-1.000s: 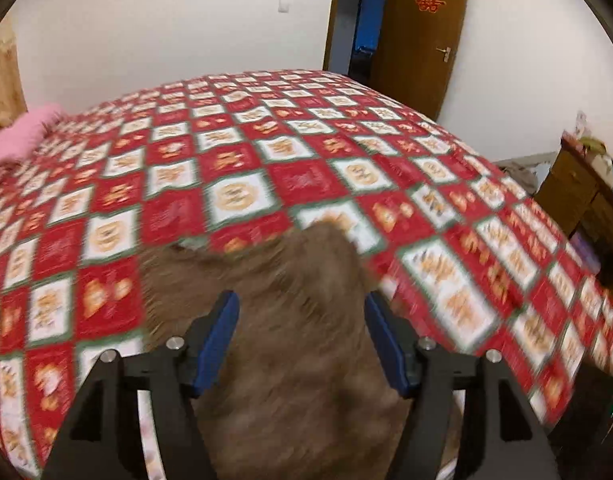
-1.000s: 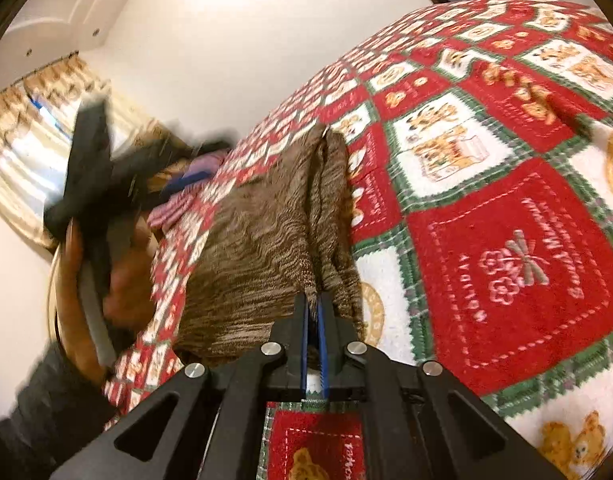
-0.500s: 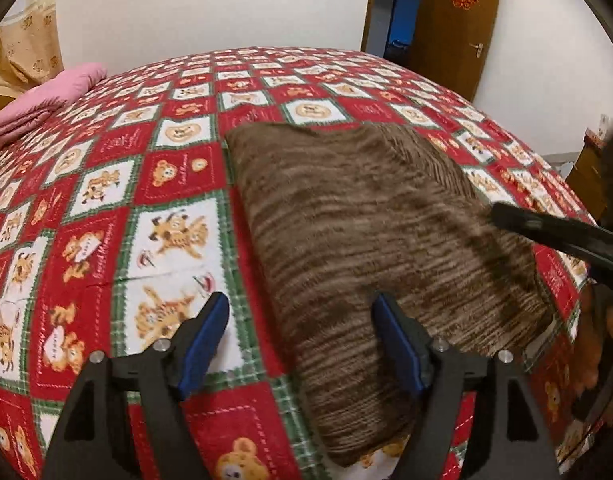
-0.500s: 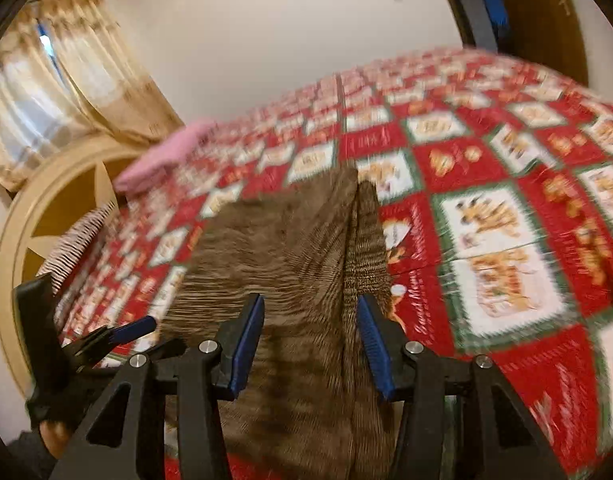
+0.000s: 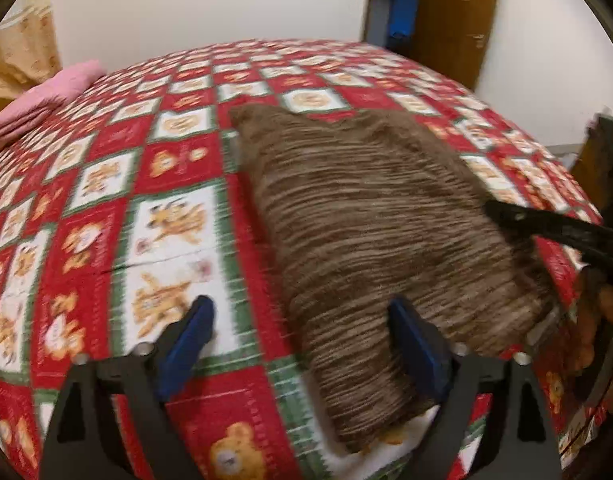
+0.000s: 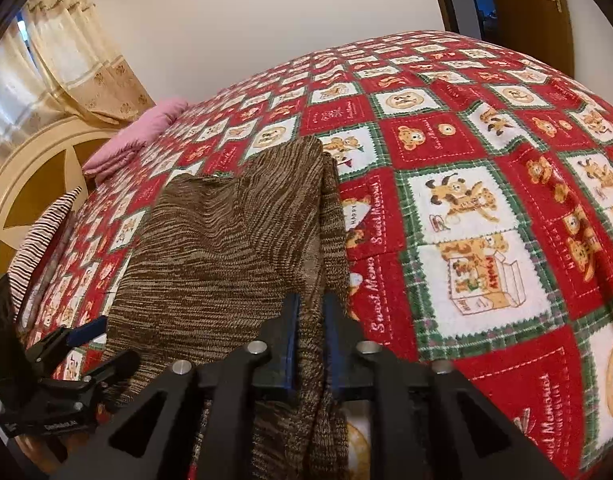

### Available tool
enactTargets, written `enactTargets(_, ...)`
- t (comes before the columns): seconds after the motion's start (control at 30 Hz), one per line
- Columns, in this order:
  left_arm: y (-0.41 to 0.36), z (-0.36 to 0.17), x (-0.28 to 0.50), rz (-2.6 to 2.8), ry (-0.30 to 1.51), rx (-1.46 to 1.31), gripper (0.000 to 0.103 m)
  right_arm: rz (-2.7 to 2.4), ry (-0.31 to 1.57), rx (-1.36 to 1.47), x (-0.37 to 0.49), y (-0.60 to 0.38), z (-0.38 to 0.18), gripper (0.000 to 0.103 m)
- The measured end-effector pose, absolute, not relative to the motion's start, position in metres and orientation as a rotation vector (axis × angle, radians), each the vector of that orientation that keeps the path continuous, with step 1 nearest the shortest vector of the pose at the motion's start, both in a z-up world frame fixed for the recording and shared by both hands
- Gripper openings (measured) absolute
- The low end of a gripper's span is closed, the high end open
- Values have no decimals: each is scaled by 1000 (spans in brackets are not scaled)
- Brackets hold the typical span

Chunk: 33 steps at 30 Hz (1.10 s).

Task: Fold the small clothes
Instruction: 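Fold the lifted sweater over onto itself with both tools and release, then grasp the folded sweater's end with the right tool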

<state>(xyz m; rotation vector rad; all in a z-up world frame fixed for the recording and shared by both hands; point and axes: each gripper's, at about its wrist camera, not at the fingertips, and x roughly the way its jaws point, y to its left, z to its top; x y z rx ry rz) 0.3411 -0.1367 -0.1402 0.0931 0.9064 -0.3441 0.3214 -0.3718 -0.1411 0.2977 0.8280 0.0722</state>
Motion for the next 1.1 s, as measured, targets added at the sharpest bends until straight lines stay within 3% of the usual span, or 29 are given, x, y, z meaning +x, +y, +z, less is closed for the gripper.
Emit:
enactTargets(0.07, -131, -149, 343, -325, 950, 68, 98, 4, 777, 224, 317, -365, -124, 49)
enactTargets(0.23, -127, -159, 341, -319, 970, 27, 100, 158, 703, 33, 332, -308, -90, 49)
enactTargets(0.43, -126, -163, 333, -321, 935, 24, 103, 120, 906, 140, 411, -319, -131, 47)
enactTargets(0.53, -124, -162, 331, -327, 925, 14, 103, 122, 890, 229, 424, -342, -142, 46)
enactTargets(0.73, -120, -162, 331, -342, 908, -20, 103, 22, 800, -17, 404, -296, -114, 47)
enactTargets(0.87, -119, -162, 331, -351, 903, -30, 103, 228, 718, -138, 399, -242, -96, 47)
enactTargets(1.0, -119, -162, 331, -354, 902, -36, 103, 302, 848, -301, 419, -193, -133, 47)
enactTargets(1.1, -116, -161, 331, -364, 899, -54, 103, 318, 856, -196, 429, -207, -142, 52)
